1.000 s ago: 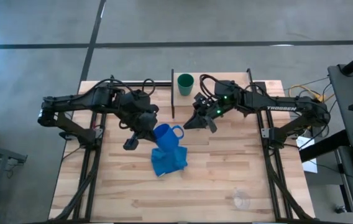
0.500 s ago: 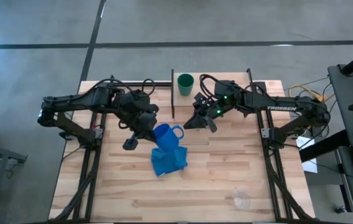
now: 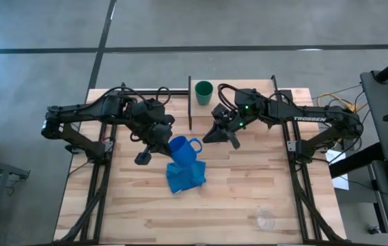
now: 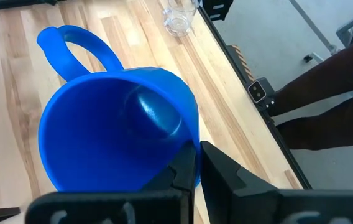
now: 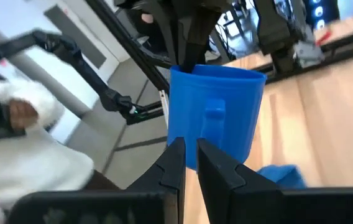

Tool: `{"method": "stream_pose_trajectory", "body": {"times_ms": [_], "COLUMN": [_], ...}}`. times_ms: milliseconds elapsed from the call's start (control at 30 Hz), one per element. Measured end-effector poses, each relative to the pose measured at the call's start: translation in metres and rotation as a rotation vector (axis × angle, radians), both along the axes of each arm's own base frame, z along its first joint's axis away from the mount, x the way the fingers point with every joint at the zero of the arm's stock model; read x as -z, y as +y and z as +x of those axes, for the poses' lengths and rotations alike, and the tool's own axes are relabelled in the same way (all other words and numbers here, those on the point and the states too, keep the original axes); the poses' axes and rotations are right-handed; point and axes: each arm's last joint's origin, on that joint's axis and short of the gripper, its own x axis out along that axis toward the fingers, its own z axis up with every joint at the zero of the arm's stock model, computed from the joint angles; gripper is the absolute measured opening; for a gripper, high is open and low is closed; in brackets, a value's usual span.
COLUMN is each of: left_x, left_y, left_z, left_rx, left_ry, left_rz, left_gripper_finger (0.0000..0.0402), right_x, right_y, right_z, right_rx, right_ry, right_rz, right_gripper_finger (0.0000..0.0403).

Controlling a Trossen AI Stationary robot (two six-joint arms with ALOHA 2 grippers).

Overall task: Stack small to large cups/mugs on shelf
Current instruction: Put the blue mug on the shelf

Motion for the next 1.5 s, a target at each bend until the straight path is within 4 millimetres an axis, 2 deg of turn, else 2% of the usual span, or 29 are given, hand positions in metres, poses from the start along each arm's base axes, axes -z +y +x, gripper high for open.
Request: {"method": "stream_pose_trajectory", "body": {"times_ms": [367,667,800,1300,1500], "left_x": [0.0,-0.0008,-0.0008,-0.0004,-0.0005], "left_y": [0.0003,0.0027,0.0027,0.0027,0.0027], "left_z": [0.0001,0.0011,0.001,0.0008,0.0009], "left_rx": [0.015,0.001,0.001,0.049,0.054], "left_ry": [-0.01,-0.02,-0.019,-0.041,-0.045], "left_rz": [0.015,0.01,0.011,0.056,0.061], "left_gripper_finger": [0.0,0.0,0.0,0.0,0.0], "right_x": [-0.0001,-0.0004,-0.0005,0.001,0.0012], "right_y": [-0.0003,0.0006,0.0009,0.0005,-0.0015], "right_z": [0.0001,0.0001,-0.0001,0.0006,0.0015], "right_rx": [-0.007,-0.017,-0.023,-0.003,0.069], "right_ry": [-0.039,-0.039,-0.036,-0.006,-0.004], "right_rz": [-0.076,-0.066,-0.057,-0.015,-0.038], "right_gripper_finger": [0.0044,0.0135,0.0159,0.0164,0.016]}}
